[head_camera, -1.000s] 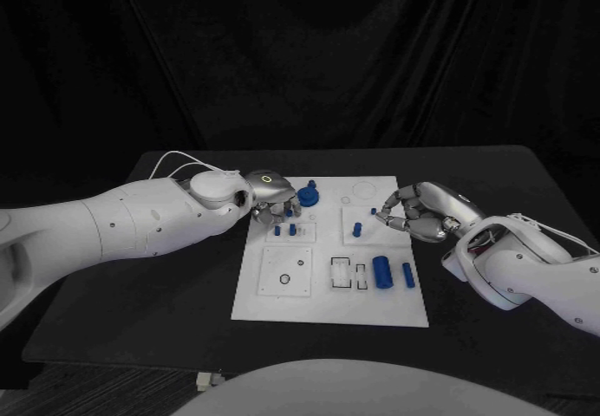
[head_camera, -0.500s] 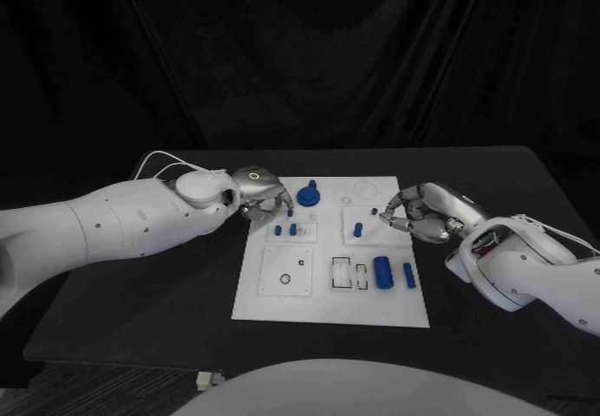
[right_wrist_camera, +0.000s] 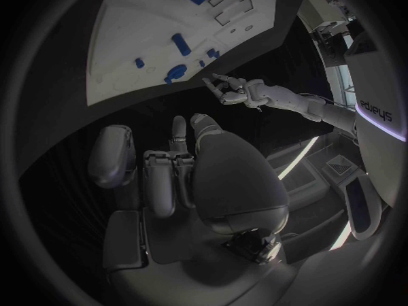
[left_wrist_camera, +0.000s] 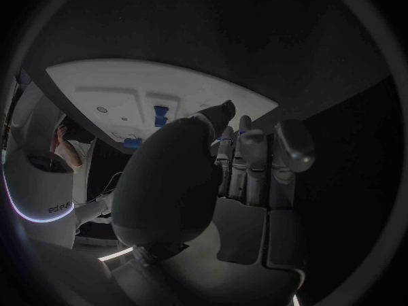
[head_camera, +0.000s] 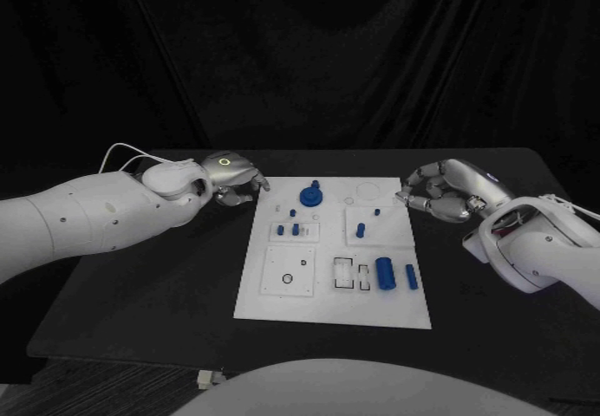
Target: Assemble the parts on the task board
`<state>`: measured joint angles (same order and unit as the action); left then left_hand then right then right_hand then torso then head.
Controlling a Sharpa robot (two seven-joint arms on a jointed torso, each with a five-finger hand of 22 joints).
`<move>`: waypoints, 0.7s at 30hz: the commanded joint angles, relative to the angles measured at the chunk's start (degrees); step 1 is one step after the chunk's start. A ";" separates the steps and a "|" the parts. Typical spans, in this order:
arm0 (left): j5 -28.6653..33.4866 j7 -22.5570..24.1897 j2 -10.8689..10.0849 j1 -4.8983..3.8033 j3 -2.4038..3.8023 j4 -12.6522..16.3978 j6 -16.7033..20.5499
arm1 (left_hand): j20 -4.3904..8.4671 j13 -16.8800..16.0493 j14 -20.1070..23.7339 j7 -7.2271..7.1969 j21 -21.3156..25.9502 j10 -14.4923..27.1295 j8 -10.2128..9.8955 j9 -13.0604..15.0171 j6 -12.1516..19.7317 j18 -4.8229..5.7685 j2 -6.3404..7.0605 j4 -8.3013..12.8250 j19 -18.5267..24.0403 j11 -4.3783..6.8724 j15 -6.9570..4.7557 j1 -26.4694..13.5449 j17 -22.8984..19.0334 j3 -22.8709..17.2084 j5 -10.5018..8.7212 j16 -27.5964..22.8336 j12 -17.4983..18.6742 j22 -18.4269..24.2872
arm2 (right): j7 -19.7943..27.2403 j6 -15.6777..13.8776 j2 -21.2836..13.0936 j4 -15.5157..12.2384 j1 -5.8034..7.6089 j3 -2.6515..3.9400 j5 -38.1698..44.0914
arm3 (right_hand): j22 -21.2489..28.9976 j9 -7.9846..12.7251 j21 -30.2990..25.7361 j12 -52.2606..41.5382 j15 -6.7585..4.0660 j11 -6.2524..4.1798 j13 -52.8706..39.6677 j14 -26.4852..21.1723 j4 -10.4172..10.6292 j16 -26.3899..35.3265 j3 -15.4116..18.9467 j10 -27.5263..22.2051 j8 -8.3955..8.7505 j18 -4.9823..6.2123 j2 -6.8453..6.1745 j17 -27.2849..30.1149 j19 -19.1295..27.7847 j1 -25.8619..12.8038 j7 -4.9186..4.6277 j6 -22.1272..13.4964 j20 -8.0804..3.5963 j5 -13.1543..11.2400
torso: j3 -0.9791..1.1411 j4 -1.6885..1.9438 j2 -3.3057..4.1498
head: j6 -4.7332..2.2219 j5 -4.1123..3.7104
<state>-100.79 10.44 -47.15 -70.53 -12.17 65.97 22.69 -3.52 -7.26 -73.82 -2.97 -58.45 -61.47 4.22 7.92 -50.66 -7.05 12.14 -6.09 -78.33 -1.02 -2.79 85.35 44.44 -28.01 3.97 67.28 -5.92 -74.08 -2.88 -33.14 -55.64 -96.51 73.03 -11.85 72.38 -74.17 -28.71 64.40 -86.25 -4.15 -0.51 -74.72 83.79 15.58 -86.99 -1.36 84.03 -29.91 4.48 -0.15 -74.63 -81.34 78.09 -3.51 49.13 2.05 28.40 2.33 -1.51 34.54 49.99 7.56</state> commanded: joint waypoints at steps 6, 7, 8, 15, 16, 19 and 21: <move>32.55 11.20 -3.56 -2.24 0.03 1.95 5.49 | -2.34 -1.94 13.95 4.59 24.43 5.93 0.10 -1.05 -1.29 -1.62 0.47 -7.67 14.13 -4.06 3.46 -5.93 -14.76 4.64 2.74 -13.70 0.57 -2.03 | -0.99 -1.78 0.93 1.54 4.34 0.05 3.40 | -7.34 2.49 -3.98 23.99 -0.01 0.06 12.70 4.73 0.36 2.43 -3.54 -13.30 2.14 1.38 -1.91 -9.64 1.30 1.99 -0.37 0.60 0.07 0.72 | -0.15 0.01 -0.06 | 0.01 -0.16; 39.29 14.10 -4.02 -2.56 0.03 2.51 4.66 | -3.21 -1.88 18.20 5.34 30.68 7.92 -0.08 -1.18 -1.16 -1.73 -0.19 -8.79 18.60 -5.03 4.58 -5.90 -16.08 7.32 2.70 -16.76 0.61 -0.56 | -1.57 -1.40 1.09 1.81 4.82 0.05 4.83 | -7.28 2.93 -4.33 28.35 0.05 0.09 16.76 4.74 0.41 2.52 -3.96 -14.76 2.35 1.37 -2.21 -9.57 1.27 2.41 -0.49 0.79 0.18 0.52 | -0.15 0.01 -0.06 | 0.01 -0.24; 46.49 17.18 -4.46 -2.85 0.03 3.12 3.22 | -4.81 -1.68 25.03 6.49 33.84 11.76 -0.36 -1.49 -0.88 -0.63 -3.38 -10.28 23.04 -6.95 7.14 -9.96 -18.91 14.17 7.33 -22.21 0.38 0.01 | -2.51 -0.49 1.32 2.12 5.29 0.05 7.13 | -7.14 3.35 -4.91 33.28 0.15 0.15 21.11 4.68 -0.03 2.76 -4.34 -17.58 2.82 1.49 -2.74 -9.34 1.42 3.27 -0.74 0.42 0.16 -0.10 | -0.18 0.04 -0.05 | 0.01 -0.38; 83.25 30.01 -6.20 -3.91 0.03 7.26 -12.15 | -9.08 2.95 57.32 10.52 55.12 34.41 -0.33 -2.93 3.21 2.58 -8.30 -11.06 56.80 -4.96 13.46 -13.86 -34.19 32.21 8.83 -45.08 0.86 12.98 | -10.13 12.37 3.30 4.18 7.67 0.05 26.87 | -2.27 8.64 -21.81 58.44 3.48 4.04 39.02 0.01 0.29 12.94 -5.82 -35.34 11.14 3.73 -7.43 -0.07 8.84 5.31 -1.47 -4.62 2.30 -8.56 | -0.52 0.08 -0.03 | 0.01 -1.28; 86.33 30.98 -6.35 -3.97 0.03 7.90 -14.21 | -9.41 3.73 62.48 9.91 53.18 38.76 -0.44 -3.14 4.04 3.03 -7.61 -11.23 60.11 -4.11 12.43 -14.88 -36.81 33.43 8.16 -50.13 1.61 14.47 | -10.51 13.69 3.54 4.47 7.85 0.05 28.65 | -1.37 9.99 -24.38 62.99 2.59 4.41 42.70 -0.98 -0.68 14.80 -6.40 -38.22 13.67 4.31 -7.88 1.48 10.03 6.77 -0.55 -6.59 2.51 -12.40 | -0.72 0.12 -0.03 | 0.01 -1.35; 93.98 33.57 -6.68 -4.10 0.02 10.05 -20.99 | -10.90 5.39 72.36 6.22 56.25 50.75 -1.42 -4.86 16.25 3.49 0.00 -11.15 71.97 0.04 9.87 -17.92 -42.48 39.70 3.18 -62.56 4.05 35.63 | -10.97 16.97 4.38 5.39 8.22 0.05 32.65 | -0.41 12.17 -27.01 68.49 2.13 3.62 48.04 -1.54 -2.04 16.31 -8.91 -41.51 17.22 4.55 -9.49 2.73 10.38 7.86 2.72 -8.45 2.31 -18.05 | -1.11 0.25 -0.02 | 0.01 -1.57; 96.78 34.68 -6.67 -4.12 0.02 11.30 -23.87 | -10.96 5.58 72.87 4.89 56.21 52.86 -1.86 -5.40 22.55 3.13 1.22 -11.31 73.12 1.29 9.34 -18.86 -43.11 40.71 1.35 -63.90 4.20 37.33 | -10.87 18.43 4.94 5.92 8.29 0.05 34.06 | -0.07 13.58 -28.07 71.20 2.03 3.41 51.22 -1.44 -2.13 16.53 -10.71 -43.97 18.96 4.59 -11.09 2.91 10.12 7.39 4.49 -8.89 2.20 -18.43 | -1.39 0.41 -0.02 | 0.01 -1.77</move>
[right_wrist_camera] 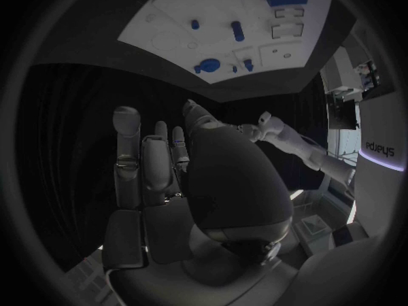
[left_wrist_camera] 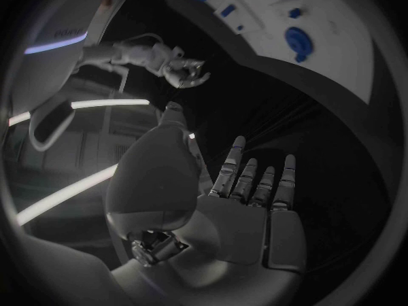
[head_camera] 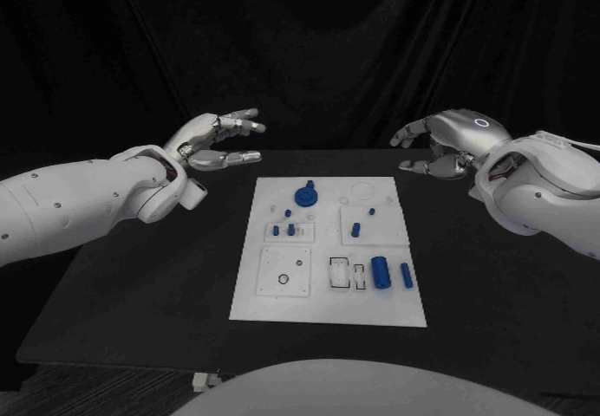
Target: Assemble the parts on the task board
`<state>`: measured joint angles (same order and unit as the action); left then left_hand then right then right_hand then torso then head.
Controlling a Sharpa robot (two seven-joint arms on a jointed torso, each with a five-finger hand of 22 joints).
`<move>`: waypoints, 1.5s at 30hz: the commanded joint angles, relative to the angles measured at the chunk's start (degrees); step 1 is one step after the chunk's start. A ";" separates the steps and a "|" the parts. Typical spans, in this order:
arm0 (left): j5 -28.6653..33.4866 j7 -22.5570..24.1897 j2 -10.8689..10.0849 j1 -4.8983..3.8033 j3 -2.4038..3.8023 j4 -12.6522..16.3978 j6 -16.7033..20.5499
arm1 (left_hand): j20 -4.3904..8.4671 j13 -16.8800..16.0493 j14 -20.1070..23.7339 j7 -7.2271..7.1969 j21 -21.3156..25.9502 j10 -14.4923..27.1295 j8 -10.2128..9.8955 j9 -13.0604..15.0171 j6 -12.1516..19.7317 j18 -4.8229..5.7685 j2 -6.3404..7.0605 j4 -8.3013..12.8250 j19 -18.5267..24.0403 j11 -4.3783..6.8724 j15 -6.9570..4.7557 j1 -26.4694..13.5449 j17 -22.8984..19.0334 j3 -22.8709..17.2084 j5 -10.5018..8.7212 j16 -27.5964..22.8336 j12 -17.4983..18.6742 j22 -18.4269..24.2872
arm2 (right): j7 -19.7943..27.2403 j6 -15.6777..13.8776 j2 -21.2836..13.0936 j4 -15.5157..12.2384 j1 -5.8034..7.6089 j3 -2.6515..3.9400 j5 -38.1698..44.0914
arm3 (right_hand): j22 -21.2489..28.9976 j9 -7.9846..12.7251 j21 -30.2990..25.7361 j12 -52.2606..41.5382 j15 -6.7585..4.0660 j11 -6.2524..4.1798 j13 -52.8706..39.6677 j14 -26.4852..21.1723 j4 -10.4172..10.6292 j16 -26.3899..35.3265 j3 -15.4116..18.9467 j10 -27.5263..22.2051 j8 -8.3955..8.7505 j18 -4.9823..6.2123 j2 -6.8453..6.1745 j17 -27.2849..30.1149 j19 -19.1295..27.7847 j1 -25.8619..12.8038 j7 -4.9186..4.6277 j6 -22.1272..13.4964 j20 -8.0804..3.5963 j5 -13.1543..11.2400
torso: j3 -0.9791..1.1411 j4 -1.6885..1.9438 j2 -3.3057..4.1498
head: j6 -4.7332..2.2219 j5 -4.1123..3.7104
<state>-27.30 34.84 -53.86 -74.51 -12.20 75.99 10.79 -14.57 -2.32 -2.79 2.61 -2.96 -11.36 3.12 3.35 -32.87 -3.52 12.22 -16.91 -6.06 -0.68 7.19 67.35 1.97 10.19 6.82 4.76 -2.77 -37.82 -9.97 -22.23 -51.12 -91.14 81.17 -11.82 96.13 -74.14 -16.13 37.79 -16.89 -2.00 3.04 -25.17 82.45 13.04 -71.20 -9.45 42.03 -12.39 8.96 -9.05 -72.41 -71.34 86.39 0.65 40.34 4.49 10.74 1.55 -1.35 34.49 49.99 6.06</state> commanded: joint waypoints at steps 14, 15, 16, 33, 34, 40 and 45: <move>27.83 15.58 0.36 1.93 0.01 5.38 -17.49 | 3.61 0.72 2.73 -3.39 2.27 6.48 -0.92 -1.15 14.17 -2.66 -6.07 -0.26 5.88 3.66 -3.21 -0.55 -1.79 -3.08 -3.59 -4.17 0.18 28.81 | 0.75 7.95 2.26 3.59 -3.15 0.03 10.81 | -0.23 3.18 -4.32 1.42 -0.26 0.01 8.95 0.46 2.70 -0.55 -4.53 -3.91 3.29 0.16 -3.77 -0.62 -1.27 -0.95 -1.01 4.63 -0.59 6.04 | -2.20 1.91 -0.33 | 0.01 -1.88; 27.88 15.87 0.16 2.18 0.01 5.58 -17.64 | 3.45 0.73 2.72 -3.08 2.26 6.60 -0.93 -1.15 13.81 -2.95 -7.23 -0.20 5.87 3.42 -3.00 -0.33 -1.78 -3.76 -3.13 -4.13 -0.06 28.88 | 1.08 8.06 2.50 3.92 -3.46 0.03 10.19 | -0.23 3.18 -4.32 1.42 -0.26 0.01 8.95 0.46 2.70 -0.55 -4.53 -3.91 3.29 0.16 -3.77 -0.62 -1.27 -0.95 -1.01 4.63 -0.59 6.04 | -2.42 2.04 -0.24 | 0.01 -1.90; 27.92 16.15 -0.06 2.44 0.01 5.80 -17.82 | 2.29 0.73 2.69 -2.17 2.25 6.86 -0.91 -1.11 12.69 -3.51 -9.45 0.03 5.81 2.25 -2.24 1.32 -1.73 -4.92 0.41 -3.99 -0.77 29.06 | 1.40 8.19 2.77 4.27 -3.77 0.03 9.61 | -0.48 3.24 -3.83 0.81 -0.14 0.25 9.06 0.69 2.49 -1.04 -4.75 -3.37 3.51 0.07 -3.47 -1.05 -1.57 -0.78 -1.23 4.47 -0.49 6.19 | -2.62 2.23 -0.16 | 0.01 -2.03; 26.53 16.55 -2.34 4.49 0.00 8.18 -18.97 | -1.99 0.71 2.25 -0.37 2.02 8.40 -0.89 -1.09 11.57 -6.01 -15.59 0.82 5.22 0.69 0.23 12.00 -1.31 -2.80 16.22 -2.20 -4.85 28.74 | 4.36 8.81 8.62 10.25 -8.50 0.03 1.09 | -3.02 3.14 0.71 -3.47 0.49 1.40 10.98 2.10 1.38 -3.46 -4.71 0.08 3.63 -0.64 -2.08 -3.00 -4.29 -4.02 -2.86 6.13 0.07 0.86 | -5.20 3.91 0.53 | 0.01 -4.47; 26.50 16.46 -2.38 4.58 0.00 8.21 -18.97 | -1.98 0.70 2.25 -0.37 2.03 8.40 -0.89 -1.09 11.56 -6.03 -15.58 0.81 5.22 0.68 0.23 12.05 -1.32 -2.76 16.25 -2.22 -4.89 28.80 | 4.41 8.87 8.90 10.58 -8.71 0.03 0.63 | -3.02 3.14 0.71 -3.47 0.49 1.40 10.98 2.10 1.38 -3.46 -4.71 0.08 3.63 -0.64 -2.08 -3.00 -4.29 -4.02 -2.86 6.13 0.07 0.86 | -5.24 3.92 0.47 | 0.01 -4.58; 26.42 16.08 -2.57 4.88 -0.01 8.37 -19.03 | -1.71 0.66 2.14 0.21 2.03 8.46 -0.85 -1.07 11.35 -6.36 -15.94 0.77 5.22 0.02 0.66 13.15 -1.22 -2.15 17.06 -1.74 -5.59 29.03 | 4.37 9.16 9.91 12.01 -9.51 0.03 -1.60 | -3.37 3.22 0.94 -3.70 0.84 1.96 11.74 2.28 0.81 -3.70 -4.79 0.39 3.52 -0.72 -1.66 -3.16 -4.63 -3.60 -4.15 6.85 0.30 1.90 | -5.41 4.03 -0.05 | 0.01 -5.07; 26.40 15.78 -2.57 4.97 -0.01 8.31 -19.07 | -1.87 0.64 1.94 0.57 1.97 8.53 -0.81 -1.04 11.05 -6.53 -16.19 0.80 5.11 -0.40 1.30 13.88 -1.09 -1.73 17.54 -1.10 -6.08 28.80 | 4.17 9.84 10.24 12.75 -9.97 0.03 -2.80 | -3.49 3.32 0.85 -4.02 0.97 2.17 12.00 2.27 0.59 -3.67 -4.87 1.02 3.64 -0.72 -1.46 -3.11 -4.68 -3.59 -4.30 6.85 0.42 2.49 | -5.36 3.77 -0.63 | 0.01 -4.71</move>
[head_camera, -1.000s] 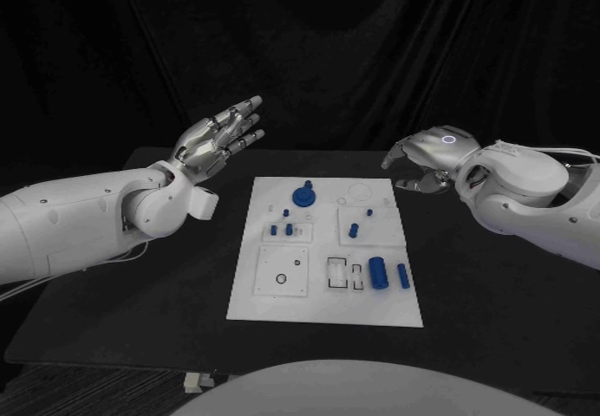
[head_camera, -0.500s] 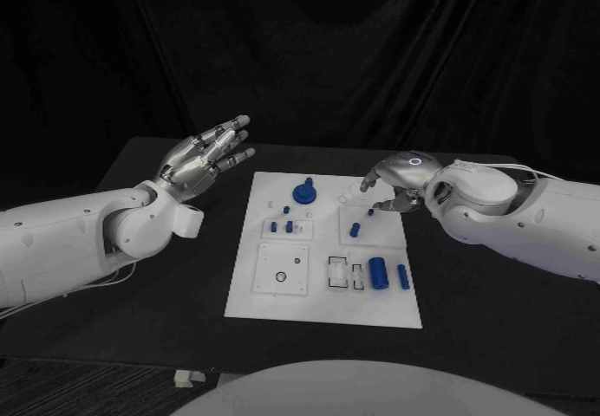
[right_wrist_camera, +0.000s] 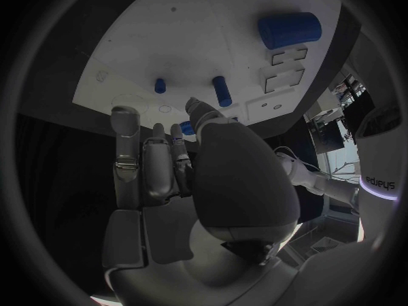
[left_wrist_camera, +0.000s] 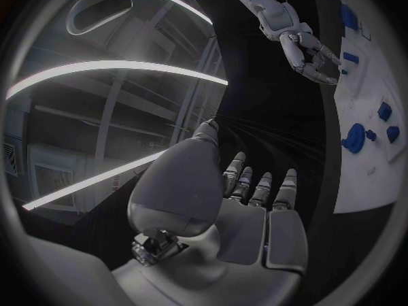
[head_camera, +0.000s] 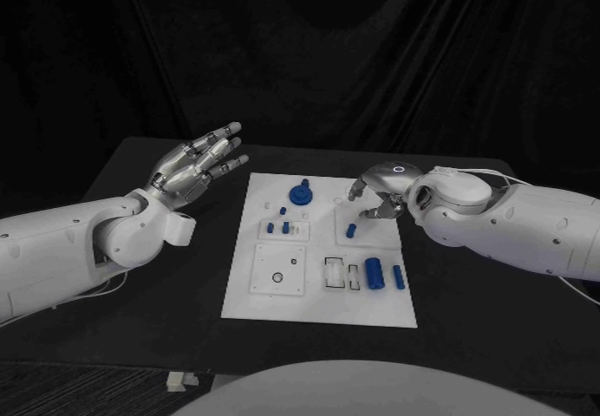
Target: Assemble the parts on the task board
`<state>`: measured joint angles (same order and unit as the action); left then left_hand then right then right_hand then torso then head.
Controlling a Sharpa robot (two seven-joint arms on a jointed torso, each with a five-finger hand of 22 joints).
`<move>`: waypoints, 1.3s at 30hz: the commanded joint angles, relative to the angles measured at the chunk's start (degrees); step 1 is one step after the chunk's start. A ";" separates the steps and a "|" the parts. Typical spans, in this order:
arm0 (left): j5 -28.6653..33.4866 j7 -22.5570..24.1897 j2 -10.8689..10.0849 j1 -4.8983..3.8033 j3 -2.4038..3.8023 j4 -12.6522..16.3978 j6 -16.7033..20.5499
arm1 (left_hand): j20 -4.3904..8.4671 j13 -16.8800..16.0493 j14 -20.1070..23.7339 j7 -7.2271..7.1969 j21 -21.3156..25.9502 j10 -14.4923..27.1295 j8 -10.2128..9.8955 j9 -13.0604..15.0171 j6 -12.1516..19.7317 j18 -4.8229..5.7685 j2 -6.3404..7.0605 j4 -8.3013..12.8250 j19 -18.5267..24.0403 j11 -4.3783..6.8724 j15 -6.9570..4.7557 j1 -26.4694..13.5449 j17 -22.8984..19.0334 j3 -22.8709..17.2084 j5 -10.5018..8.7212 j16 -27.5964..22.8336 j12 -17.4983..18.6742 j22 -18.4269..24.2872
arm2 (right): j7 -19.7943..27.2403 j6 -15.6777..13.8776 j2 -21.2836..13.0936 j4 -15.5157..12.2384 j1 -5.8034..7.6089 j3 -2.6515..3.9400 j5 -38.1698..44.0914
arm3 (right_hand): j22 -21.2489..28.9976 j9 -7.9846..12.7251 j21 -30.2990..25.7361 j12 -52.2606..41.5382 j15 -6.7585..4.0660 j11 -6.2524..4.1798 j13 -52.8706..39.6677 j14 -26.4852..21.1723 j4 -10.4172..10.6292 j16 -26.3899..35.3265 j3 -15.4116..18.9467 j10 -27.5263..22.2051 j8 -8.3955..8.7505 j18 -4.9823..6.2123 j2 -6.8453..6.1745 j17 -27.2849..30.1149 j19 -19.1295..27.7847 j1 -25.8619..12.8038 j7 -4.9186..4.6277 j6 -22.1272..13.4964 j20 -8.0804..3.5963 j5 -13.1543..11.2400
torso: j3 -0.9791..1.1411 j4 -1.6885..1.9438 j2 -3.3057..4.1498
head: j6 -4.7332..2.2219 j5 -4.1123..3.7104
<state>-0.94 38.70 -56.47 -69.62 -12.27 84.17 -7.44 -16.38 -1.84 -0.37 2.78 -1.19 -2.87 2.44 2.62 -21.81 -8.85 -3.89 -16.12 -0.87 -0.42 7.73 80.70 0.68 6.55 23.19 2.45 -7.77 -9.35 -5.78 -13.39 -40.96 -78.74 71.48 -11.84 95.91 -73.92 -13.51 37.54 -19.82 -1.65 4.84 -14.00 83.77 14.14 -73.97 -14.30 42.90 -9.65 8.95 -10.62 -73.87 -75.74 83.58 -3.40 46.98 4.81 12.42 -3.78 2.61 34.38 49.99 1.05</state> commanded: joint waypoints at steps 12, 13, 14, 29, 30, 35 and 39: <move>0.03 11.25 0.02 0.13 0.07 -0.17 -1.23 | -0.44 0.14 -0.98 0.94 0.05 0.28 -0.16 -0.32 0.13 -1.11 -0.59 0.17 -0.45 -1.32 2.14 1.79 0.43 2.64 1.86 2.58 -1.82 -0.37 | -1.32 2.48 0.36 1.16 -0.79 0.04 -3.11 | -4.34 1.32 -0.01 -1.02 0.86 0.71 2.91 0.60 -2.82 -0.41 -1.50 0.43 1.42 -0.55 0.31 -1.13 -0.01 -0.38 -0.36 0.82 0.36 8.12 | 0.27 -0.74 -1.03 | 0.01 1.19; 0.03 11.22 0.03 0.13 0.07 -0.20 -1.26 | -0.45 0.13 -1.02 0.95 0.05 0.28 -0.17 -0.33 0.18 -1.08 -0.62 0.20 -0.48 -1.37 2.23 1.90 0.45 2.67 1.92 2.71 -1.93 -0.39 | -1.41 2.56 0.38 1.22 -0.82 0.04 -3.12 | -4.33 1.33 -0.16 -1.00 0.87 0.72 2.96 0.59 -2.88 -0.39 -1.54 0.36 1.42 -0.53 0.29 -1.10 0.03 -0.39 -0.38 0.86 0.36 8.19 | 0.26 -0.73 -1.04 | 0.01 1.21; 0.03 11.20 0.03 0.13 0.07 -0.23 -1.29 | -0.46 0.13 -1.07 0.97 0.04 0.31 -0.17 -0.32 0.18 -1.05 -0.64 0.23 -0.51 -1.40 2.34 2.02 0.47 2.74 2.01 2.80 -1.94 -0.42 | -1.48 2.62 0.40 1.28 -0.86 0.04 -3.12 | -4.32 1.33 -0.29 -0.97 0.87 0.73 3.01 0.56 -2.94 -0.33 -1.58 0.31 1.41 -0.51 0.29 -1.04 0.07 -0.38 -0.40 0.91 0.37 8.25 | 0.25 -0.73 -1.05 | 0.01 1.21; 0.03 10.94 0.11 0.20 0.07 -0.47 -1.78 | -0.50 0.10 -1.32 1.12 0.02 0.31 -0.18 -0.33 0.34 -0.85 -0.91 0.34 -0.64 -1.69 2.88 2.54 0.56 2.98 2.41 3.44 -2.37 -0.47 | -0.89 1.25 1.17 3.26 -2.22 0.04 -3.15 | -4.92 1.05 -0.09 -2.23 0.95 0.86 3.80 0.58 -4.69 -0.67 -3.86 1.99 0.47 -0.56 0.56 -1.28 0.02 -0.96 -1.33 3.90 0.40 10.90 | 0.04 -0.77 -1.40 | 0.01 1.60; 0.03 10.89 0.12 0.21 0.07 -0.48 -1.81 | -0.50 0.10 -1.32 1.12 0.02 0.31 -0.18 -0.33 0.34 -0.85 -0.91 0.34 -0.64 -1.69 2.88 2.54 0.56 2.98 2.41 3.44 -2.37 -0.47 | -0.80 1.07 1.26 3.47 -2.32 0.04 -3.15 | -4.94 0.98 -0.07 -2.39 0.96 0.86 3.84 0.59 -4.82 -0.71 -4.07 2.21 0.34 -0.56 0.60 -1.30 0.00 -1.04 -1.41 4.23 0.40 10.86 | 0.03 -0.77 -1.42 | 0.01 1.61; 0.02 10.67 0.21 0.25 0.07 -0.57 -1.99 | -0.53 0.06 -1.52 1.37 -0.02 0.26 -0.13 -0.30 0.12 -0.67 -1.23 0.42 -0.77 -1.97 3.28 2.94 0.62 3.08 2.73 3.90 -2.78 -0.61 | -0.41 0.53 1.68 4.37 -2.62 0.05 -3.15 | -4.94 0.77 -0.16 -2.63 0.98 0.86 3.94 0.56 -5.02 -0.67 -4.43 2.50 0.01 -0.55 0.69 -1.24 0.03 -1.28 -1.52 4.97 0.42 10.74 | 0.00 -0.83 -1.44 | 0.01 1.65; -0.52 10.60 0.24 0.29 0.07 -0.63 -2.07 | -0.55 0.06 -1.63 1.51 -0.03 0.26 -0.13 -0.30 0.14 -0.54 -1.43 0.50 -0.84 -2.15 3.50 3.21 0.65 3.10 2.88 4.17 -2.90 -0.67 | -0.09 0.29 2.00 5.00 -2.80 0.05 -3.15 | -4.94 0.54 -0.17 -2.91 1.00 0.84 4.01 0.52 -5.28 -0.63 -4.80 2.85 -0.32 -0.55 0.79 -1.19 0.07 -1.43 -1.73 5.67 0.43 10.66 | -0.04 -0.82 -1.48 | 0.01 1.64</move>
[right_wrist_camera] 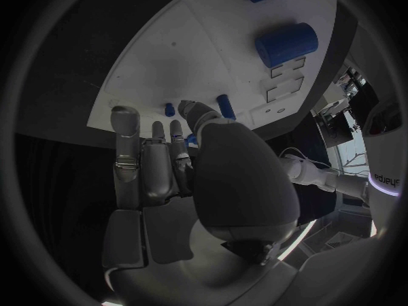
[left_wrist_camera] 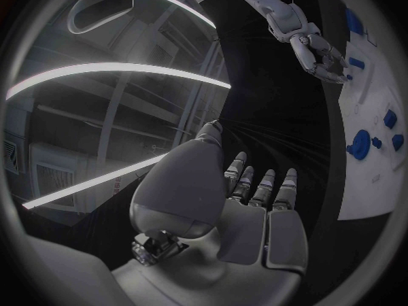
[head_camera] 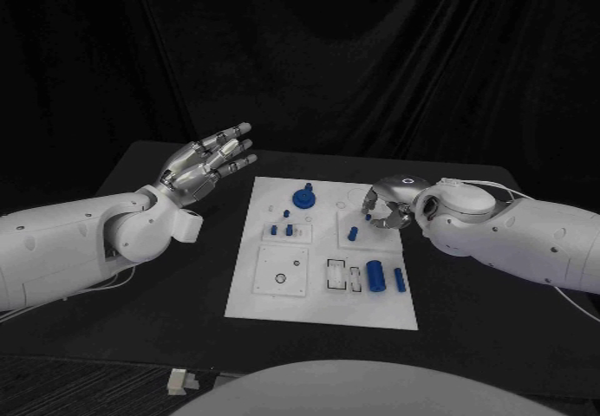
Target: Assemble the parts on the task board
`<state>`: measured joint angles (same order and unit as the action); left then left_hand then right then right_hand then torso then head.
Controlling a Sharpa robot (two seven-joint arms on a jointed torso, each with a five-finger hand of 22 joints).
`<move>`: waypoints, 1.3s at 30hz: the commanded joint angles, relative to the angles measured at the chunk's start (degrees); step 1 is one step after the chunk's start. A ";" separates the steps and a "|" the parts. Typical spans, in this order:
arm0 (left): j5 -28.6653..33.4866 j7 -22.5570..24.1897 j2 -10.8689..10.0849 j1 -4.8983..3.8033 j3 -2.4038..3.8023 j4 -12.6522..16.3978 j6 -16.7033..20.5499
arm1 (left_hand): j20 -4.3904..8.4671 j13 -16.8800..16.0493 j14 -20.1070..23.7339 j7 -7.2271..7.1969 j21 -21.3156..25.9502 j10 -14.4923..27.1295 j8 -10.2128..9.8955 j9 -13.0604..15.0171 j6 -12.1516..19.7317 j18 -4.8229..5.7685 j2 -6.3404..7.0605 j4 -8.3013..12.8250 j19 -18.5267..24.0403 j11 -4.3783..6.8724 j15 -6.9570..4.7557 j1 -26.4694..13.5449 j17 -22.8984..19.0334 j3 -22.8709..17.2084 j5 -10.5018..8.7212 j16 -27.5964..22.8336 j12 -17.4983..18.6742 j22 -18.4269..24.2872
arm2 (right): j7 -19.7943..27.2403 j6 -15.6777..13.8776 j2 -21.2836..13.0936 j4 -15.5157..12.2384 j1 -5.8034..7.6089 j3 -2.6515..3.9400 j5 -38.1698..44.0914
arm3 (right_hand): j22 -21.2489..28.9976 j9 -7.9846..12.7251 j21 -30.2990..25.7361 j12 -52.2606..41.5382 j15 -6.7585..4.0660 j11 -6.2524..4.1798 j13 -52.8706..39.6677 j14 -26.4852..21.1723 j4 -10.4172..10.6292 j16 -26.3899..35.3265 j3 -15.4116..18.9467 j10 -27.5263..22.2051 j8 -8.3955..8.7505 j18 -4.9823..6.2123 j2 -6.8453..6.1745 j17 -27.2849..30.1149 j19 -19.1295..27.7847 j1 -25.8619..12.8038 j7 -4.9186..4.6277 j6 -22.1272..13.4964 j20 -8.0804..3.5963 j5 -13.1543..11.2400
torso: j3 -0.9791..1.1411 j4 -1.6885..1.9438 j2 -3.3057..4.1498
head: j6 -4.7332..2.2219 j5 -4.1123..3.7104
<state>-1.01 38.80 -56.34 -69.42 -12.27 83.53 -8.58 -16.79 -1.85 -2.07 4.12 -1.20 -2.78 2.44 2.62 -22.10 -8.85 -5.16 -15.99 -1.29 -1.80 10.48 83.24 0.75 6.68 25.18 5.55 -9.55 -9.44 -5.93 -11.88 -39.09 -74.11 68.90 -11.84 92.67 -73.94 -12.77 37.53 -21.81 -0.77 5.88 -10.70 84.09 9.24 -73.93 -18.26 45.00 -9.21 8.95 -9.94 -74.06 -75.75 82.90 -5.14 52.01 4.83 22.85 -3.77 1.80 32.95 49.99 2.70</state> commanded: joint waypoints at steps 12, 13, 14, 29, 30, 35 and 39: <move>-1.43 10.16 0.33 0.18 0.06 -0.38 -1.32 | -0.17 0.02 -0.21 0.79 -0.06 0.05 -0.05 -0.25 -0.14 -0.02 -0.84 0.49 -0.62 -1.45 1.28 1.27 0.66 3.07 1.41 1.77 -1.78 -0.63 | 1.46 -2.06 1.22 2.19 -0.68 0.05 0.09 | -5.05 -0.93 0.44 -1.94 0.17 -0.31 0.79 0.32 -0.82 -0.99 -1.76 2.26 -1.49 -0.64 0.55 -1.24 -0.07 -1.49 -0.44 2.10 0.45 -0.20 | -0.12 -0.03 -0.17 | 0.01 0.12; -1.45 10.14 0.36 0.18 0.06 -0.43 -1.34 | -0.17 0.02 -0.21 0.79 -0.06 0.05 -0.05 -0.25 -0.14 -0.02 -0.84 0.49 -0.62 -1.45 1.28 1.27 0.66 3.07 1.41 1.77 -1.78 -0.63 | 1.55 -2.10 1.30 2.27 -0.71 0.05 0.09 | -5.05 -0.96 0.46 -1.97 0.18 -0.31 0.80 0.33 -0.83 -1.01 -1.78 2.32 -1.51 -0.65 0.56 -1.25 -0.08 -1.54 -0.45 2.14 0.46 -0.27 | -0.12 -0.03 -0.17 | 0.01 0.13; -1.47 10.12 0.41 0.19 0.06 -0.49 -1.37 | -0.18 0.03 -0.25 0.78 -0.07 0.05 -0.08 -0.26 -0.01 0.06 -0.93 0.53 -0.66 -1.50 1.35 1.37 0.66 3.06 1.52 1.85 -1.81 -0.71 | 1.68 -2.18 1.40 2.39 -0.76 0.05 0.09 | -5.08 -1.07 0.63 -2.08 0.22 -0.32 0.83 0.35 -0.86 -1.06 -1.88 2.54 -1.59 -0.68 0.62 -1.28 -0.13 -1.69 -0.47 2.27 0.48 -0.46 | -0.13 -0.03 -0.18 | 0.01 0.12; -1.52 9.76 0.88 0.26 0.06 -1.13 -1.72 | -0.22 -0.05 -0.70 1.18 -0.22 -0.17 -0.05 -0.24 -0.11 0.94 -1.61 1.16 -1.13 -2.15 1.96 2.54 0.79 2.88 2.53 2.89 -2.71 -1.24 | 2.42 -2.23 2.19 3.53 -1.39 0.05 0.09 | -5.08 -1.38 0.69 -2.69 0.77 -0.46 1.19 0.28 -1.39 -0.93 -3.00 4.56 -1.24 -0.74 0.92 -1.09 -0.13 -2.10 -0.94 1.69 0.85 -1.15 | -0.21 -0.06 -0.24 | 0.01 0.19; -1.52 9.73 0.91 0.27 0.06 -1.19 -1.74 | -0.22 -0.05 -0.72 1.21 -0.22 -0.18 -0.05 -0.24 -0.10 1.00 -1.63 1.20 -1.16 -2.16 1.99 2.60 0.80 2.87 2.65 2.94 -2.75 -1.27 | 2.46 -2.15 2.26 3.65 -1.44 0.05 0.09 | -5.06 -1.39 0.63 -2.70 0.78 -0.48 1.22 0.26 -1.45 -0.91 -3.12 4.68 -1.22 -0.73 0.95 -1.06 -0.10 -2.07 -1.04 1.67 0.87 -1.08 | -0.21 -0.06 -0.25 | 0.01 0.19; -1.53 9.59 1.02 0.29 0.06 -1.33 -1.91 | -0.23 -0.07 -0.89 1.43 -0.30 -0.22 0.00 -0.20 -0.46 1.51 -1.85 1.53 -1.43 -2.34 2.18 3.05 0.84 2.80 3.53 3.33 -3.04 -1.54 | 2.61 -1.52 2.56 4.23 -1.70 0.05 0.09 | -5.07 -1.52 0.53 -2.38 0.90 -0.53 1.86 0.07 -2.64 -0.66 -4.77 5.72 -1.00 -0.66 0.97 -0.79 0.08 -1.39 -1.67 1.55 1.00 0.68 | -0.22 -0.07 -0.27 | 0.01 0.14; -1.53 9.48 1.09 0.30 0.06 -1.41 -2.03 | -0.23 -0.09 -1.00 1.55 -0.35 -0.27 0.02 -0.19 -0.57 1.80 -1.95 1.67 -1.60 -2.49 2.28 3.23 0.86 2.78 4.00 3.55 -3.23 -1.71 | 2.73 -1.40 2.70 4.59 -1.96 0.05 0.09 | -5.09 -1.64 0.58 -2.05 0.94 -0.53 2.31 -0.04 -3.61 -0.50 -5.96 6.29 -1.01 -0.63 1.05 -0.61 0.22 -0.85 -2.10 1.76 1.01 1.92 | -0.23 -0.09 -0.28 | 0.01 0.16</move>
<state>-2.43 38.83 -55.38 -69.20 -12.27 82.11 -9.69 -17.19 -1.85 -2.70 5.24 -1.22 -3.30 2.44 2.62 -22.42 -8.81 -7.49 -14.62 -2.32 -3.54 12.11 85.58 0.94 8.05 28.48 8.21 -11.54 -10.35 -3.41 -13.20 -36.44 -69.70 67.16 -11.82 92.60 -73.95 -13.61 37.53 -23.58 0.25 5.43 -9.03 84.09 5.29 -73.93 -22.23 50.70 -9.88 8.94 -9.05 -74.06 -75.75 82.01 -6.90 54.15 5.63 24.20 -3.98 1.71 32.68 49.99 2.86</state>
